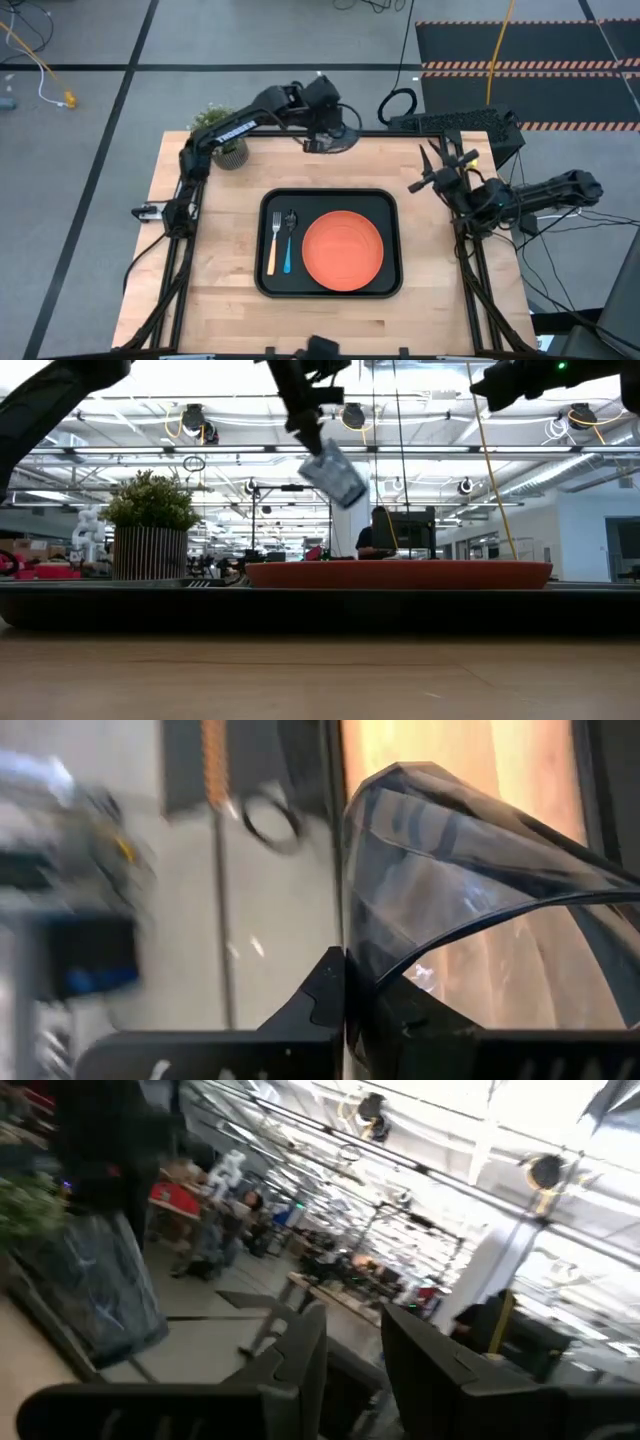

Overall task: Pick and place plate/cup/fork/spoon on tray
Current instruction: Put the blue cup to the top right of the orange plate on the black table tray

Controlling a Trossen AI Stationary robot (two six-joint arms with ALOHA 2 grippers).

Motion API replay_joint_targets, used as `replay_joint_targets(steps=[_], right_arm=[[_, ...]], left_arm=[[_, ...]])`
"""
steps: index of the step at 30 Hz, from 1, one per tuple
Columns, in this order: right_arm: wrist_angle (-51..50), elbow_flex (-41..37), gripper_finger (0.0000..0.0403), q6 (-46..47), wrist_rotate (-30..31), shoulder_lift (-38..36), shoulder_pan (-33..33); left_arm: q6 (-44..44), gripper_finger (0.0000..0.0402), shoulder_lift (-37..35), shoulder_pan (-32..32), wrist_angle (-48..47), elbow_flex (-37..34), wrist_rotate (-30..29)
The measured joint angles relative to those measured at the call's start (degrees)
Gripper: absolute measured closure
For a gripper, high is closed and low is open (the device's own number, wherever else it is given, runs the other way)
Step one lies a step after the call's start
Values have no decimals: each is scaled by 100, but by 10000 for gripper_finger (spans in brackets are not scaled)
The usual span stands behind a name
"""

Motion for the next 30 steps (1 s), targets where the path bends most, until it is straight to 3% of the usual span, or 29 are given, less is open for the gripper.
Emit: replay_joint_targets(steps=[5, 9, 12, 14, 20, 30], right_arm=[[-1019, 265, 312, 734, 18, -116, 261], [-3085, 1002, 311, 2021, 41, -12, 302], [-4596, 1525, 309, 3285, -298, 174, 295], [-5090, 1740, 308, 3849, -555, 353, 295], [-4912, 1846, 308, 4263, -1176, 839, 294], [-4764, 2057, 307, 3966, -1207, 1103, 287]], left_arm=[[-522, 392, -59, 275, -1011, 23, 309], [-774, 392, -7, 366, -1692, 10, 645], [-961, 392, 15, 419, -2231, 23, 957], [-1050, 392, 63, 467, -2484, -63, 1028], [-1345, 392, 167, 665, -2372, -649, 1061], [-1889, 386, 378, 1020, -1549, -1702, 775]])
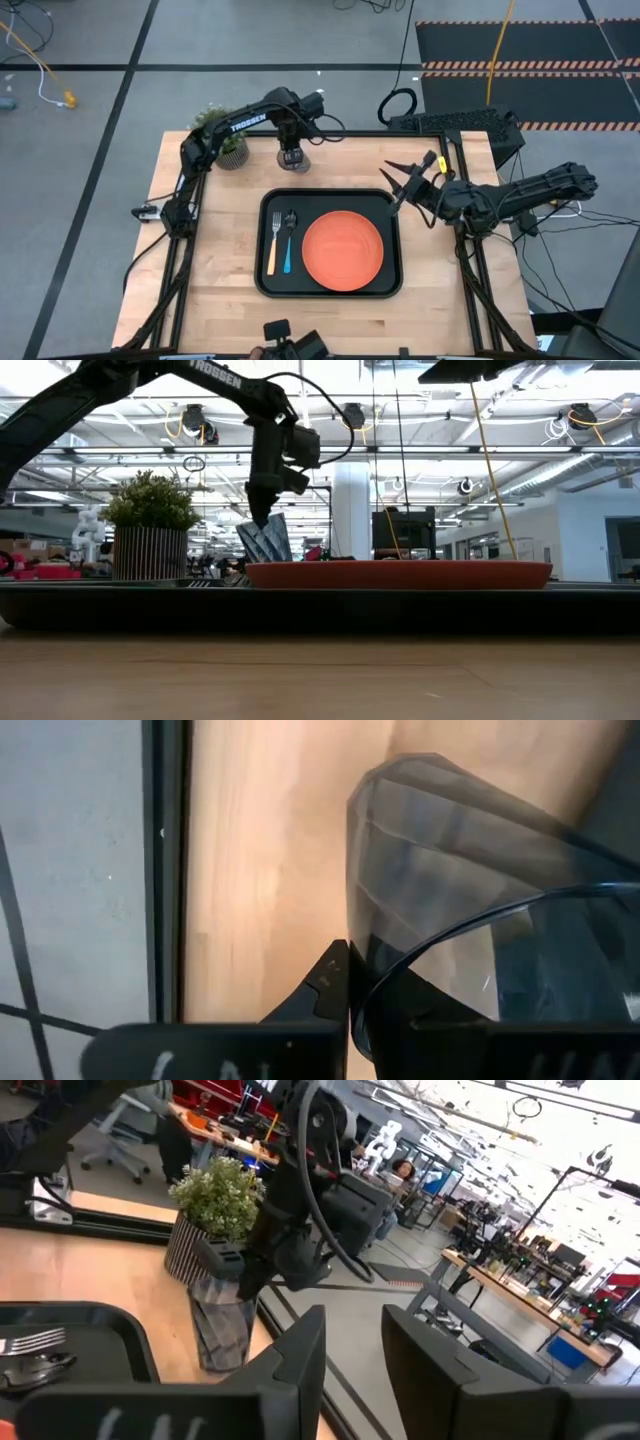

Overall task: Pick and place plate/cup/fork/spoon on tray
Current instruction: Put the blue cup to the top right of the orange plate on the black table tray

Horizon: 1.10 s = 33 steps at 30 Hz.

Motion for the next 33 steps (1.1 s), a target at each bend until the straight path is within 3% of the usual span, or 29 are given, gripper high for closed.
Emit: replay_joint_targets(steps=[12, 17, 27, 33], right_arm=[[-1, -17, 307, -90, -5, -1, -222], [-9, -113, 307, -67, -7, 0, -221], [-77, -125, 307, 194, -7, -2, -171], [-244, -127, 307, 332, -7, -2, -171]], left_arm=[[176, 383, 141, 51, 2, -309, 280], [-44, 366, 137, -46, 286, -236, -277], [82, 323, 137, -289, 267, 62, -434], [105, 317, 129, -393, 281, 365, -510]])
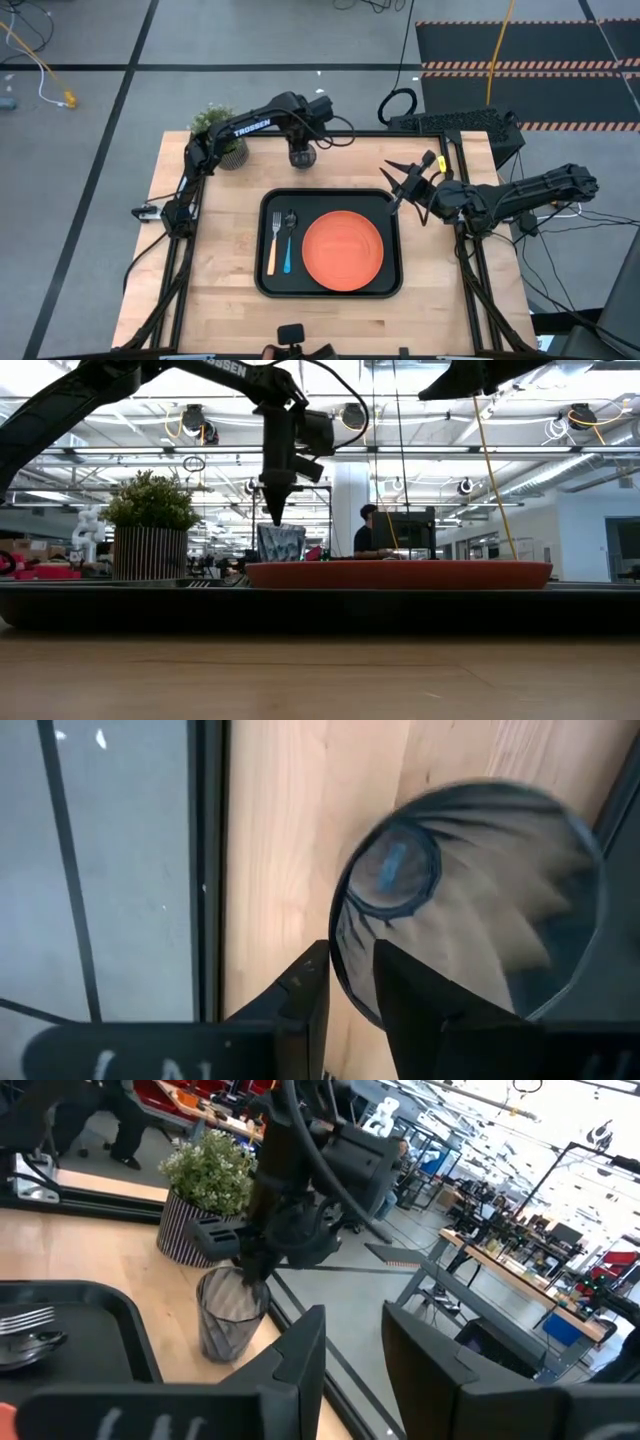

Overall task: Pick and place plate/cup/fork/spoon on tray
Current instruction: Put the blue cup to the top right of the orange plate on the black table tray

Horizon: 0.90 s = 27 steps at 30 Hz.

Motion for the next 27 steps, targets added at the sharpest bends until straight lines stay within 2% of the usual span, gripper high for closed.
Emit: replay_joint_targets(steps=[12, 16, 23, 27], right_arm=[[-27, -2, 306, -59, 0, 0, 0], [-21, -69, 288, -126, 5, -4, 0], [25, -133, 225, -183, 174, -2, 1], [25, -133, 204, -179, 328, -2, 2]], left_arm=[[-192, 316, -1, -7, -173, 52, -100], [-294, 310, -1, -11, -162, 52, -177], [-332, 246, -8, -33, -123, -53, -288], [-363, 209, -12, -74, -123, -53, -424]])
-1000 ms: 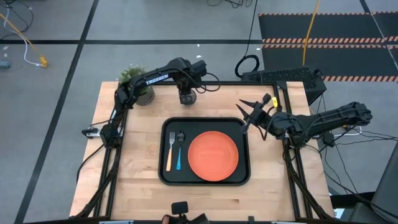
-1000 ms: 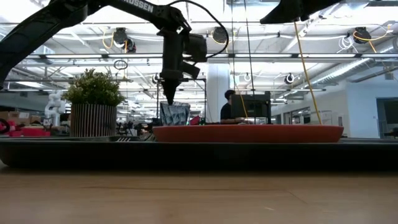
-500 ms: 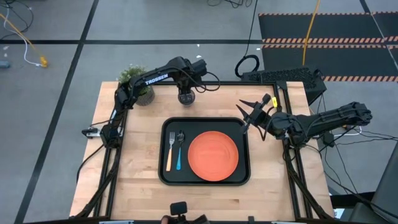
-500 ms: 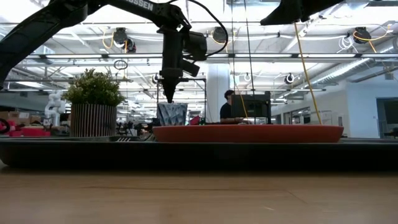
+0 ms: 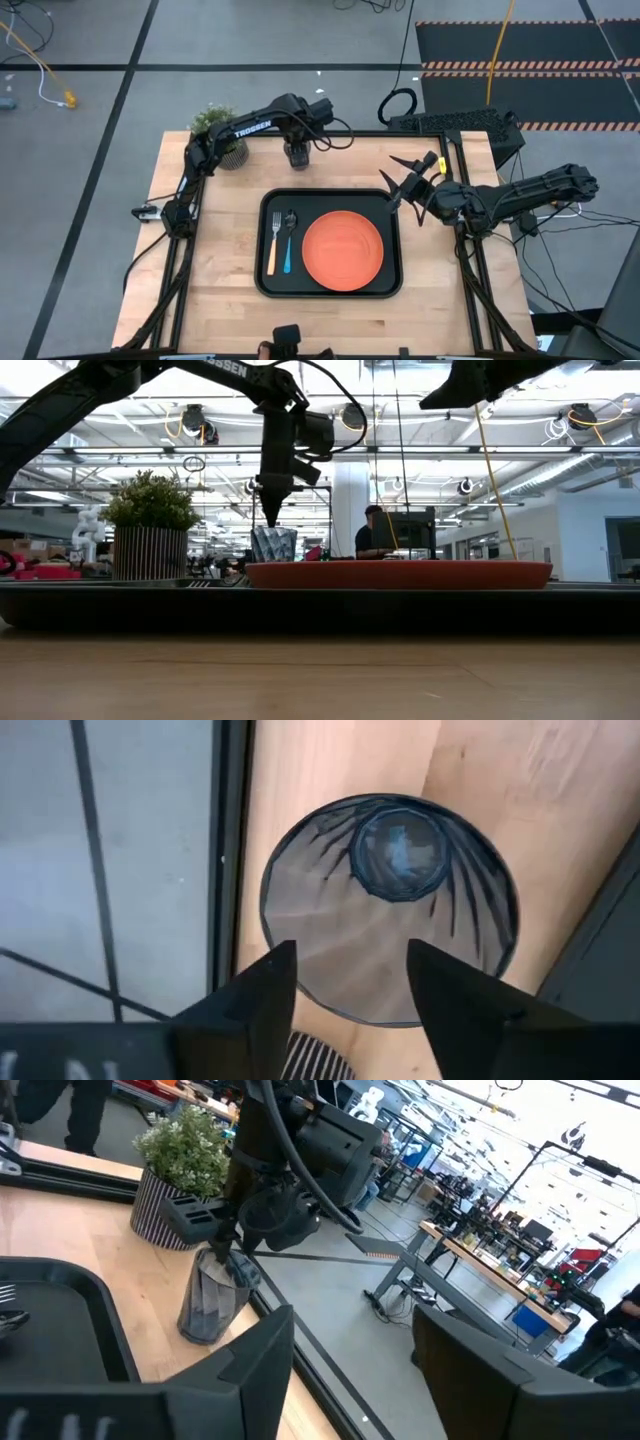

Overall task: Pick and place plate/cup/fork/spoon on tray
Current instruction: Put the blue cup to the top right of the orange plate on the black table tray

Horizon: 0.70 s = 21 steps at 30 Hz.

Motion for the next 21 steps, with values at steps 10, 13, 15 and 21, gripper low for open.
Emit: replay_joint_targets(steps=[10, 13, 15, 21], right_arm=[[-1, 0, 201, -57, 9, 0, 0], [0, 0, 200, -85, 13, -12, -2], [18, 0, 199, -256, 11, -37, -7], [20, -20, 203, -873, -2, -57, -3]], left_arm=[[3, 185, 2, -125, -442, 329, -713], [-78, 185, 2, -179, -593, 851, -781], [-110, 185, 1, -234, -584, 1317, -721], [-42, 185, -955, -268, 1434, 864, 1027]])
